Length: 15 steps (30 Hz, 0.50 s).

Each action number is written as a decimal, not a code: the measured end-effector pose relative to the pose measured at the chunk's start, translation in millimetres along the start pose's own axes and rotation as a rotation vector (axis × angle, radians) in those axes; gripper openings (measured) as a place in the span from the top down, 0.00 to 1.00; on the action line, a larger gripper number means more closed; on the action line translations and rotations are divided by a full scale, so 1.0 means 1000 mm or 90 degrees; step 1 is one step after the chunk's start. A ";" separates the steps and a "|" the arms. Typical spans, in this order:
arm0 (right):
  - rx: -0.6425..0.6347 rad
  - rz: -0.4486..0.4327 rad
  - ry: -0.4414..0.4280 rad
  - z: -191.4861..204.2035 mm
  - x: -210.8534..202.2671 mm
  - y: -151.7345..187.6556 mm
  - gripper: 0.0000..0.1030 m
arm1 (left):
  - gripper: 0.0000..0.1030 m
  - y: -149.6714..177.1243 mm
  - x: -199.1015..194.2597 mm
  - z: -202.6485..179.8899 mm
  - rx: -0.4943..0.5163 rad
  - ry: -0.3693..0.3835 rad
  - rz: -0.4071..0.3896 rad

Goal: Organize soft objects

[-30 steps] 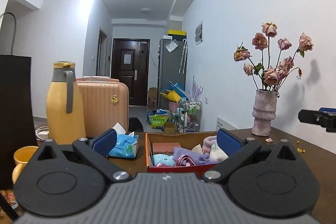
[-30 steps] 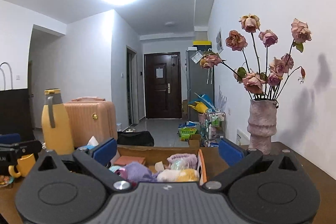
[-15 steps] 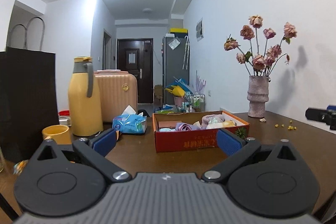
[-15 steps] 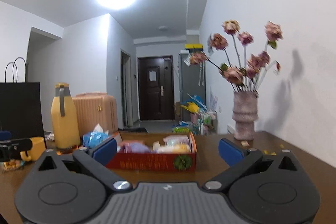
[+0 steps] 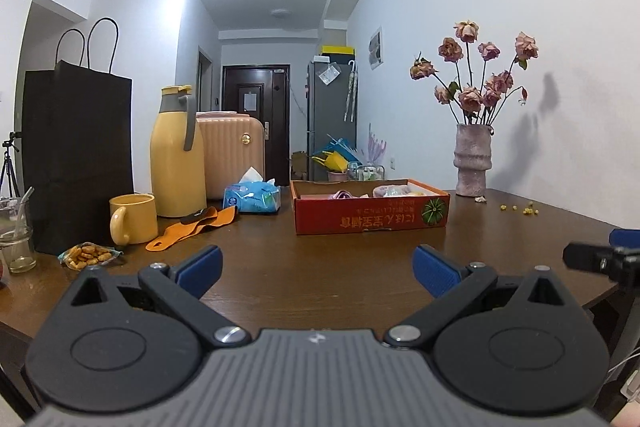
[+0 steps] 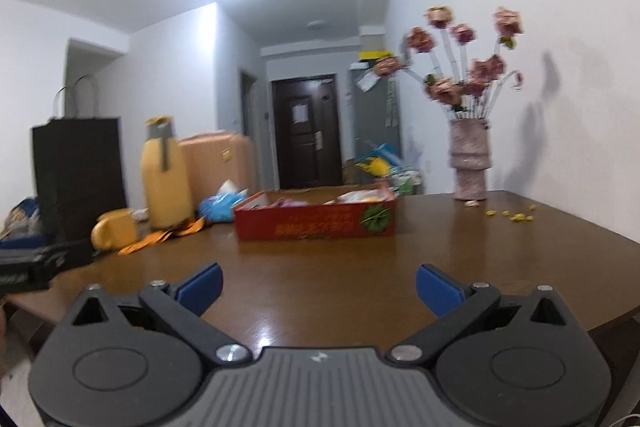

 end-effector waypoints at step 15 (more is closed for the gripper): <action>0.023 -0.002 -0.026 0.014 0.008 -0.008 0.00 | 0.00 -0.006 -0.002 0.003 -0.005 -0.004 -0.004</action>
Point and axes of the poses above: each gripper's, at about its wrist camera, not at the fingertips, and x roughly the way its jaws point, z to its left, y to its underside, the point moved 10 cm from there along x, roughly the way its jaws point, and after that the axes turned 11 degrees about -z, right-handed, at the moved point
